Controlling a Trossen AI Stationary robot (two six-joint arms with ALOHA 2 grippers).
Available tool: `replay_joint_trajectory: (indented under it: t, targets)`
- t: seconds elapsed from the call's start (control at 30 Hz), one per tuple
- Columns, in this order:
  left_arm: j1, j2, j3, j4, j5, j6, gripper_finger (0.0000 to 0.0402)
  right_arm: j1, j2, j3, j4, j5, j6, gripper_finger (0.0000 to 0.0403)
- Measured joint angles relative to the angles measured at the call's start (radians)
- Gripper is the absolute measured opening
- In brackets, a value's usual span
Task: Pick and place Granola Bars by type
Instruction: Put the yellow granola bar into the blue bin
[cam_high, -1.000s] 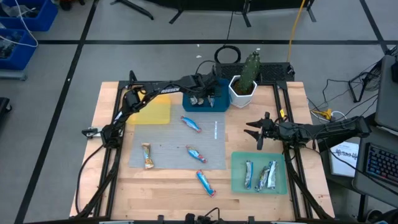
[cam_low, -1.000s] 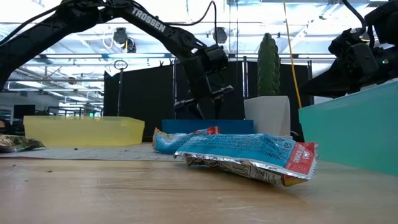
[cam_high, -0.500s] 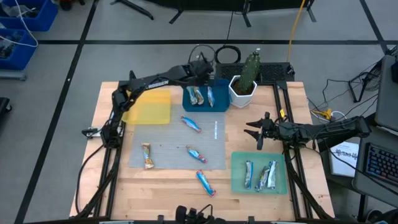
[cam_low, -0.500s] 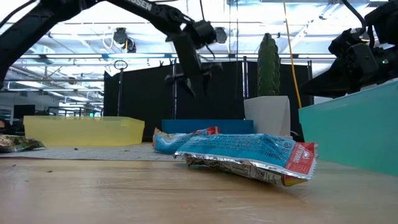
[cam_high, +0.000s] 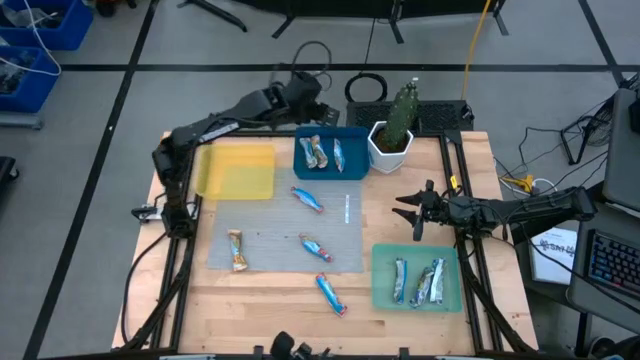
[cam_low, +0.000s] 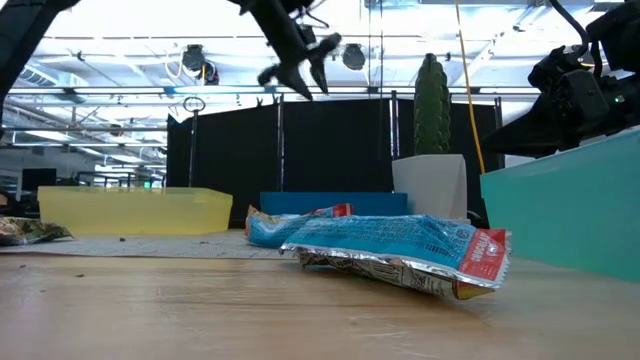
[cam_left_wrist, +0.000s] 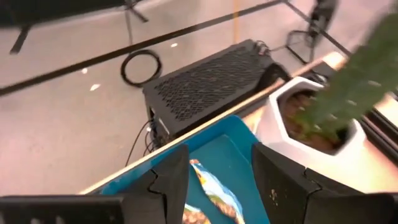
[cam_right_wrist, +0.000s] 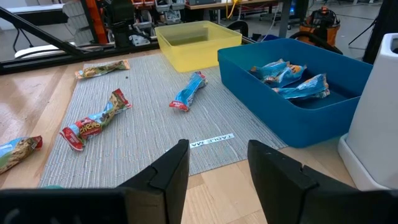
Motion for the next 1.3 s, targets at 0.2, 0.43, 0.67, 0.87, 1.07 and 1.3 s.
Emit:
replay_joint_trajectory:
  t: [0.2,0.43,0.67,0.87,1.07,1.3]
  targets:
    - [-0.020,-0.127,0.000,-0.092,0.053,0.130,0.0175,0.000,0.000,0.000,0.000,0.000,0.000,0.0157]
    - [-0.062,-0.264,-0.001,-0.271,0.056,0.261,0.0175,0.000,0.000,0.000,0.000,0.000,0.000,0.0157]
    - [-0.142,-0.390,-0.001,-0.496,0.056,0.314,0.0175,0.000,0.000,0.000,0.000,0.000,0.000,0.0157]
    - [-0.279,-0.458,-0.001,-0.692,0.056,0.354,0.0175,0.000,0.000,0.000,0.000,0.000,0.000,0.0157]
    - [-0.463,-0.463,-0.025,-0.851,0.059,0.336,0.0175,0.000,0.000,0.000,0.000,0.000,0.000,0.0157]
    - [-0.648,-0.502,-0.241,-0.818,0.104,0.161,0.0175,0.000,0.000,0.000,0.000,0.000,0.000,0.0157]
